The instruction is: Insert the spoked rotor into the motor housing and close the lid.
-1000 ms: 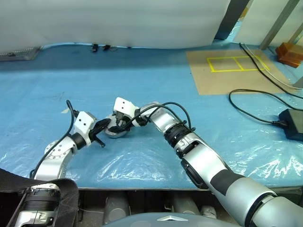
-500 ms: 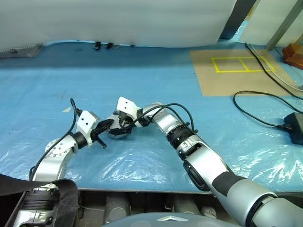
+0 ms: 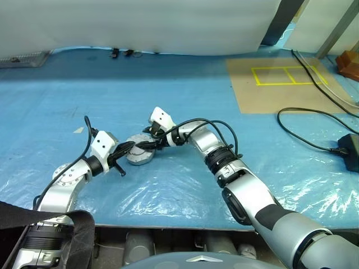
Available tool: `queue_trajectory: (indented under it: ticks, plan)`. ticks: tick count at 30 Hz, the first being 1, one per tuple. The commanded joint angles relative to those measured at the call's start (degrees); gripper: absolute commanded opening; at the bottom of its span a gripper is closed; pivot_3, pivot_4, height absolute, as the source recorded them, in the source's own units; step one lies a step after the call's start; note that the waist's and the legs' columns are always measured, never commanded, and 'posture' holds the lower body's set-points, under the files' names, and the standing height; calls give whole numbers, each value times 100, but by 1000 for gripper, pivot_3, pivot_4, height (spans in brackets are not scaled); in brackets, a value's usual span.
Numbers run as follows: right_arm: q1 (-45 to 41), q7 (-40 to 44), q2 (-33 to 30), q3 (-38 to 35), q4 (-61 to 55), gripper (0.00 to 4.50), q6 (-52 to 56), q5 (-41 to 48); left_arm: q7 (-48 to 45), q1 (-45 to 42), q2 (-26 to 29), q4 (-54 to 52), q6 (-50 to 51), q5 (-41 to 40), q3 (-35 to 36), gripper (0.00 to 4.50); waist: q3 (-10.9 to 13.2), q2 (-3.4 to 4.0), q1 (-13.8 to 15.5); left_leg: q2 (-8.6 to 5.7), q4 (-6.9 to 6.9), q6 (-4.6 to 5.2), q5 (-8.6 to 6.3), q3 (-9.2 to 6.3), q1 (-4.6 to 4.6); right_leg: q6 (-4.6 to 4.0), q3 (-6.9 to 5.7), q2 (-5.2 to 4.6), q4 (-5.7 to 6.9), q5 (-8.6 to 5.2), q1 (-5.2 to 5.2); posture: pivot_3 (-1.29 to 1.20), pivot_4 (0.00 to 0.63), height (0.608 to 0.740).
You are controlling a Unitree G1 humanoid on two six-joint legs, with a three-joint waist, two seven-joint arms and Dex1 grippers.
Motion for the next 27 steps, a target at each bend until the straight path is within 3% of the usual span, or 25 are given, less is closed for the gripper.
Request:
queue_trajectory:
  ticks: [1, 7, 16, 27]
  plan:
    - [-61, -79, 87, -20, -45, 2119, -142, 48, -17, 177, -16, 236, 215, 158, -231, 0, 0, 0, 1, 0, 0, 0, 0, 0, 0, 0, 0, 0, 0, 0, 0, 0, 150, 740]
    - [63, -14, 48, 259, -87, 39, -474, -169, 7, 216, 4, 163, 252, 148, -200, 0, 0, 0, 1, 0, 0, 0, 0, 0, 0, 0, 0, 0, 0, 0, 0, 0, 150, 740]
    - [434, 74, -177, 979, -190, 39, -750, -708, -1, 190, -66, -13, 152, -37, -75, 0, -1, 0, -6, 0, -6, 0, -1, 3, 6, 4, 2, 0, -2, -3, 13, 0, 150, 740]
    - [441, -12, -193, 1020, -181, 39, -547, -787, -205, -194, -55, -430, 428, -287, -153, 0, -1, 0, -9, 0, -6, 0, -1, 5, 10, 5, 5, 0, -1, -4, 15, 0, 150, 740]
